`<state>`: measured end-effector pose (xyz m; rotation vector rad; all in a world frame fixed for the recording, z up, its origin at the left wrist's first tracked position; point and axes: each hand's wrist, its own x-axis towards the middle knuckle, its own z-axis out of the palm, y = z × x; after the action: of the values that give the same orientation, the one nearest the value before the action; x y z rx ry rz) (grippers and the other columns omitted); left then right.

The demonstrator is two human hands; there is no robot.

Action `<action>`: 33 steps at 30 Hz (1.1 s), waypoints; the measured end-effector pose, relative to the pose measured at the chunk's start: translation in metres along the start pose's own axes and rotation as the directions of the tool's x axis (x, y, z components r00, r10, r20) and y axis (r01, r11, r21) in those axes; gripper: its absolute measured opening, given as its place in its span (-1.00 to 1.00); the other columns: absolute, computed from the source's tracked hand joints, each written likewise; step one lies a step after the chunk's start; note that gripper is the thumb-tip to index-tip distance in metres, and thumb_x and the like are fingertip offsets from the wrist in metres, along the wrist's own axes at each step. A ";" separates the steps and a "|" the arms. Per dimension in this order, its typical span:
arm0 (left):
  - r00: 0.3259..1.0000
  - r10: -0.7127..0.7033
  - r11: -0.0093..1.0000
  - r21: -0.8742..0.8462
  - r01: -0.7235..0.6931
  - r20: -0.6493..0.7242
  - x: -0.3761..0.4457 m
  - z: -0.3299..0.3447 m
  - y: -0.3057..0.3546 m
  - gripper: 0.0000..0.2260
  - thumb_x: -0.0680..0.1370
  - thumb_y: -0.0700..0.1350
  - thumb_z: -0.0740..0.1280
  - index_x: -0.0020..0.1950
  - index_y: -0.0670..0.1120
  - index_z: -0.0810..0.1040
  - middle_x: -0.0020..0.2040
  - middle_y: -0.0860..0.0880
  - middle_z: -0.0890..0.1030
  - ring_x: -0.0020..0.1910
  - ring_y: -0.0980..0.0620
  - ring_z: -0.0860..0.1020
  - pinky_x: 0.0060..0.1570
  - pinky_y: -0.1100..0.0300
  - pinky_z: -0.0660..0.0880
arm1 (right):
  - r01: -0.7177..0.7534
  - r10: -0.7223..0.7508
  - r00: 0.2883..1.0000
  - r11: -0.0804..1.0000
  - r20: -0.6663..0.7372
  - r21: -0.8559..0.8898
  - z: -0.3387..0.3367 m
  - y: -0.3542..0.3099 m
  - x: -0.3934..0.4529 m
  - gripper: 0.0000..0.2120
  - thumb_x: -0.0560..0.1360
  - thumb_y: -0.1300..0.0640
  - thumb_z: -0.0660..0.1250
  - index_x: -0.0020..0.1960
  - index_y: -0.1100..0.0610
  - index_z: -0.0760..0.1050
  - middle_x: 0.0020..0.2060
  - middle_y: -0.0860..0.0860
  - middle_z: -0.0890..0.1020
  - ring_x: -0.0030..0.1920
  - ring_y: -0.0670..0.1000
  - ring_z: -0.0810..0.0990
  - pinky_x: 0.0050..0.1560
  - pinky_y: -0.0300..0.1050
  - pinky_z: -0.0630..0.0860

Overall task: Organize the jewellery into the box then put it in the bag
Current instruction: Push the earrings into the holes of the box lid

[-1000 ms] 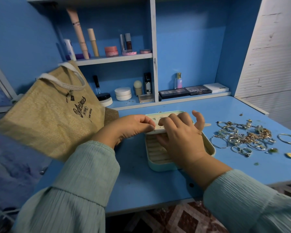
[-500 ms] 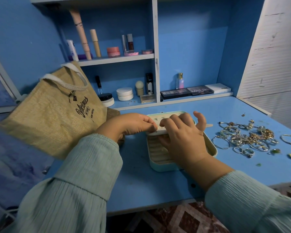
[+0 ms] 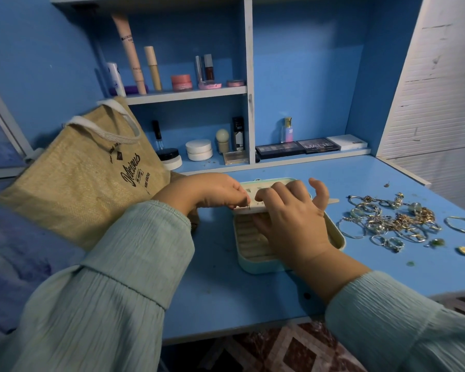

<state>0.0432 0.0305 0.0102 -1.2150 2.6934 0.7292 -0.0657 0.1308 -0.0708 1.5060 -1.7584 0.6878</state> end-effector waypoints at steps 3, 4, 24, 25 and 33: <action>1.000 0.003 0.996 0.086 -0.003 0.009 0.001 -0.002 0.004 -0.71 0.55 -0.06 0.21 0.14 -0.18 0.57 0.16 -0.14 0.57 0.02 0.00 0.48 0.21 0.06 0.39 | 0.000 0.000 1.000 1.000 0.001 -0.001 0.001 0.000 0.000 -0.71 0.41 -0.07 0.14 -0.19 0.08 0.55 -0.29 0.00 0.58 -0.20 0.13 0.56 0.16 0.14 0.19; 1.000 0.004 0.993 0.120 -0.006 0.017 0.002 -0.002 0.005 -0.72 0.55 -0.04 0.21 0.13 -0.17 0.57 0.15 -0.15 0.57 -0.03 0.01 0.45 0.15 0.08 0.39 | 0.000 0.000 1.000 1.000 0.002 -0.002 0.001 0.000 0.000 -0.71 0.41 -0.07 0.13 -0.19 0.08 0.55 -0.29 0.00 0.58 -0.20 0.14 0.56 0.16 0.14 0.19; 0.992 0.104 0.990 0.089 -0.111 0.077 -0.003 -0.009 -0.005 -0.93 0.56 0.05 0.26 -0.11 0.22 0.50 -0.03 0.21 0.53 -0.01 0.22 0.47 0.06 0.29 0.30 | 0.011 -0.012 1.000 1.000 -0.020 -0.015 -0.001 0.000 -0.001 -0.80 0.37 -0.03 0.28 -0.19 0.09 0.56 -0.28 0.01 0.60 -0.19 0.14 0.58 0.16 0.11 0.18; 0.992 0.105 0.991 0.073 -0.111 0.073 -0.003 -0.009 -0.005 -0.92 0.56 0.03 0.27 -0.10 0.22 0.50 -0.03 0.21 0.54 -0.02 0.24 0.47 0.04 0.31 0.31 | 0.013 -0.013 1.000 1.000 -0.019 -0.011 0.000 0.000 -0.001 -0.81 0.36 -0.03 0.30 -0.18 0.09 0.56 -0.28 0.02 0.60 -0.19 0.15 0.58 0.16 0.12 0.18; 0.993 0.104 0.992 0.070 -0.108 0.062 -0.003 -0.008 -0.004 -0.94 0.56 0.01 0.27 -0.07 0.18 0.52 -0.06 0.22 0.54 -0.03 0.23 0.48 0.06 0.30 0.32 | -0.005 0.005 1.000 1.000 0.009 -0.002 -0.001 -0.001 -0.001 -0.71 0.43 -0.07 0.13 -0.18 0.08 0.55 -0.27 0.00 0.59 -0.18 0.14 0.57 0.17 0.13 0.18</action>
<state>0.0494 0.0263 0.0168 -1.0249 2.7286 0.6611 -0.0646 0.1323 -0.0708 1.5055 -1.7696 0.6824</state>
